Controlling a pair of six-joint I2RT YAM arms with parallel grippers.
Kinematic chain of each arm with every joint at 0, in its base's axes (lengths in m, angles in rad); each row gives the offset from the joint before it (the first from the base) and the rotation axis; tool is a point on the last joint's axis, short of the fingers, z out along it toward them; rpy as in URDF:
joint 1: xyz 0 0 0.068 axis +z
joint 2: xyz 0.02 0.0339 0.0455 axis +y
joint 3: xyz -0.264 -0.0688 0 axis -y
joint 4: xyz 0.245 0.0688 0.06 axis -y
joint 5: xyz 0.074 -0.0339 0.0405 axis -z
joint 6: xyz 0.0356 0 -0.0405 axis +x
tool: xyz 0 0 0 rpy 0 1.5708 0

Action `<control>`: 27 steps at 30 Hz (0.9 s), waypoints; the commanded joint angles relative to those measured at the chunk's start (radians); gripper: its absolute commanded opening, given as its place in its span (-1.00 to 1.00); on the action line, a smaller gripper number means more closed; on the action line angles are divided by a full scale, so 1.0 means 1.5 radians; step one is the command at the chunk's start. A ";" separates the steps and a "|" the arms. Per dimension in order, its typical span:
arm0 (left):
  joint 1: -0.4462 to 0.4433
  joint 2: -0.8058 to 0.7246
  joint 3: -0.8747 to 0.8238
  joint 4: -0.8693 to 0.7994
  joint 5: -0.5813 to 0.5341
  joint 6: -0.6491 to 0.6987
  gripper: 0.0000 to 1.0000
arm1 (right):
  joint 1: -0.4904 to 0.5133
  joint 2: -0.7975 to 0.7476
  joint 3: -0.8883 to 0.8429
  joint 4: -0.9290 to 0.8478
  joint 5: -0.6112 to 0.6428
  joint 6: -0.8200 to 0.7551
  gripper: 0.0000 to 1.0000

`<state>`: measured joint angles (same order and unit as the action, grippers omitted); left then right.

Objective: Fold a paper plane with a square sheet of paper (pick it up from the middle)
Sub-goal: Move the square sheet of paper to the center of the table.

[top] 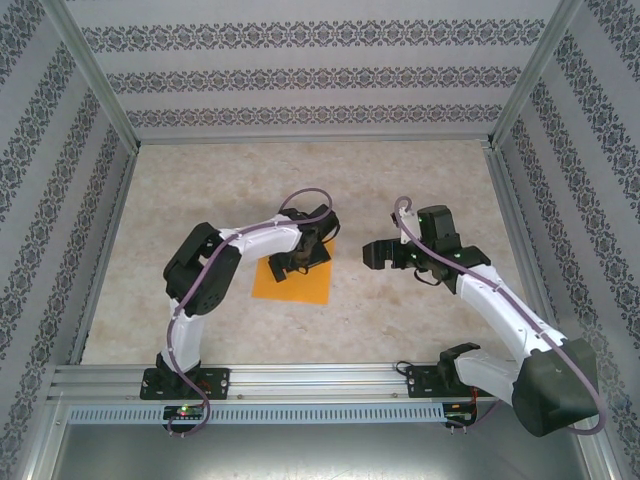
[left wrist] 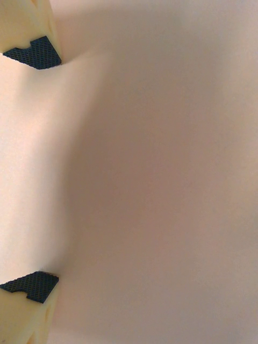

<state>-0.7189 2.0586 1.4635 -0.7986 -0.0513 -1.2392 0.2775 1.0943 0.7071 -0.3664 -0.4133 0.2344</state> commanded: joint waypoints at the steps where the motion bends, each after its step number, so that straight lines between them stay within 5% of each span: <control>1: -0.016 0.054 0.014 0.016 0.080 -0.078 1.00 | -0.013 -0.013 -0.014 -0.009 -0.024 0.007 0.95; 8: -0.027 0.085 0.066 0.028 0.104 -0.122 1.00 | -0.017 -0.020 -0.018 -0.011 -0.031 0.012 0.95; 17: -0.022 -0.013 0.073 -0.055 0.041 -0.024 1.00 | -0.009 -0.038 -0.005 -0.021 -0.050 0.022 0.95; 27: 0.023 -0.145 -0.008 -0.040 0.034 0.130 1.00 | 0.090 -0.040 0.036 -0.051 0.029 0.061 0.95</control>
<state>-0.7120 1.8942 1.4956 -0.8307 0.0151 -1.1637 0.3756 1.0439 0.7227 -0.4206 -0.4263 0.2844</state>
